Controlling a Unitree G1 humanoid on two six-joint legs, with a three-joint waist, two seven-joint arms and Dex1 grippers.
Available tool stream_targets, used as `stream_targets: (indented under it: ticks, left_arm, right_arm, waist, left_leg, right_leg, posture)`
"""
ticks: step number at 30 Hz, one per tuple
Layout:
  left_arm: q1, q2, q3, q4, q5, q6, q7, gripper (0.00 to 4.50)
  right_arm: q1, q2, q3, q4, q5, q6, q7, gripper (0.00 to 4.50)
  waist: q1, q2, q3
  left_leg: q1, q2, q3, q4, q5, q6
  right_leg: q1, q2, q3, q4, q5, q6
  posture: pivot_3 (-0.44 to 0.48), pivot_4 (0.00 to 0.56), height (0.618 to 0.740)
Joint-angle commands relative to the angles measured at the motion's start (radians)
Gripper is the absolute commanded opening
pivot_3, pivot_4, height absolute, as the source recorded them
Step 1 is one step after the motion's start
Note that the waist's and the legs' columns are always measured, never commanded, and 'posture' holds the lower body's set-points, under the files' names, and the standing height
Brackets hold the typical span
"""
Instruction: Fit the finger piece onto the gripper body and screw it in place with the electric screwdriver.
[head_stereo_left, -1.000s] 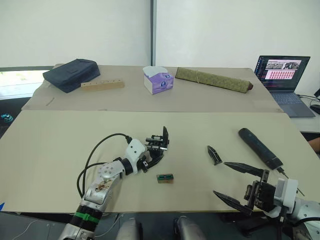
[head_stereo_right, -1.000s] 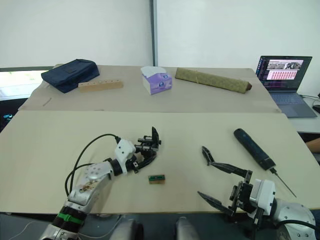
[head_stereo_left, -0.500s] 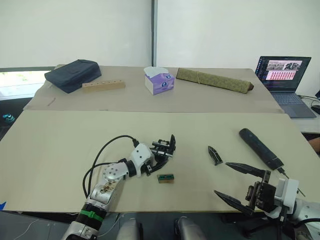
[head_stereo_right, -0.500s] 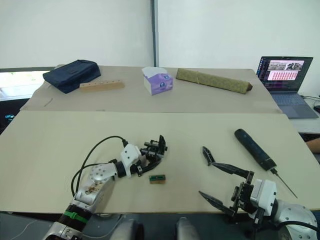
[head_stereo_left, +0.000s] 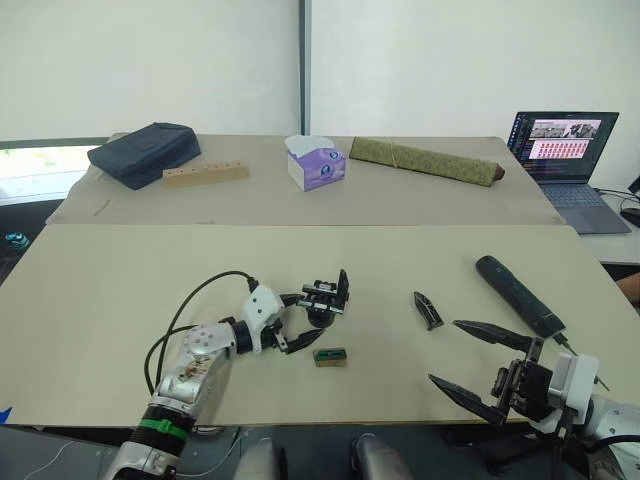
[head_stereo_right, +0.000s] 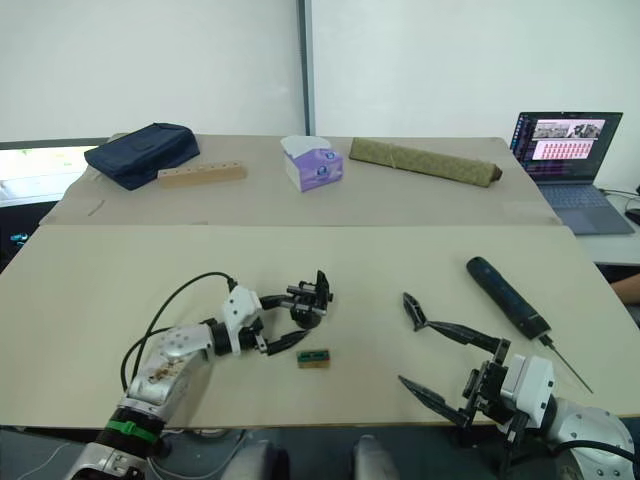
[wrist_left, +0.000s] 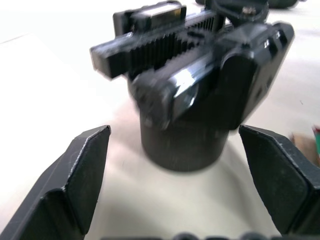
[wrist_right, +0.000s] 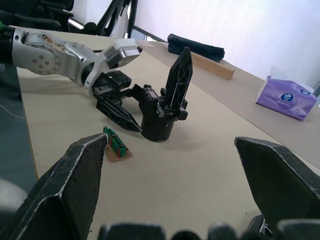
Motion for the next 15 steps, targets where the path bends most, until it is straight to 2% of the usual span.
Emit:
stream_targets:
  ticks: [1,6,11,15]
  left_arm:
    - [-0.061,0.038,0.006,0.109,-0.003,-0.029,-0.109,4.41]
    - [-0.22,0.039,-0.018,0.328,0.02,-0.13,-0.268,4.41]
    - [-0.375,-0.028,-0.02,0.557,0.042,-0.233,-0.371,4.41]
    - [-0.447,-0.072,-0.017,0.667,0.035,-0.277,-0.486,4.41]
  right_arm:
    - [0.002,-0.001,-0.019,-0.035,-0.004,-0.012,-0.008,4.5]
    - [0.023,0.005,-0.017,-0.046,-0.004,-0.007,-0.013,4.5]
    - [0.053,0.009,-0.024,-0.064,-0.006,-0.005,-0.027,4.5]
    - [0.097,0.006,-0.053,-0.081,-0.005,-0.016,-0.031,4.5]
  waist:
    - [0.001,0.001,-0.001]
    - [0.002,0.001,-0.001]
    - [0.008,0.0,0.0]
    - [0.011,0.0,0.0]
  left_leg:
    - [0.0,0.0,0.0,0.0,0.0,0.0]
    - [0.0,-0.001,0.0,0.0,0.0,0.0]
    - [-0.002,-0.002,0.0,0.001,0.0,0.0]
    - [-0.004,-0.002,-0.001,0.002,0.0,0.0]
  right_leg:
    - [0.0,0.0,0.0,0.0,0.0,0.0]
    - [0.0,0.0,0.0,0.0,0.0,0.001]
    - [0.0,0.0,-0.001,-0.001,0.0,0.001]
    - [-0.001,0.0,0.0,-0.001,0.0,0.001]
  posture:
    - [0.0,0.15,0.74]
    - [0.0,0.15,0.74]
    - [0.0,0.15,0.74]
    - [0.0,0.15,0.74]
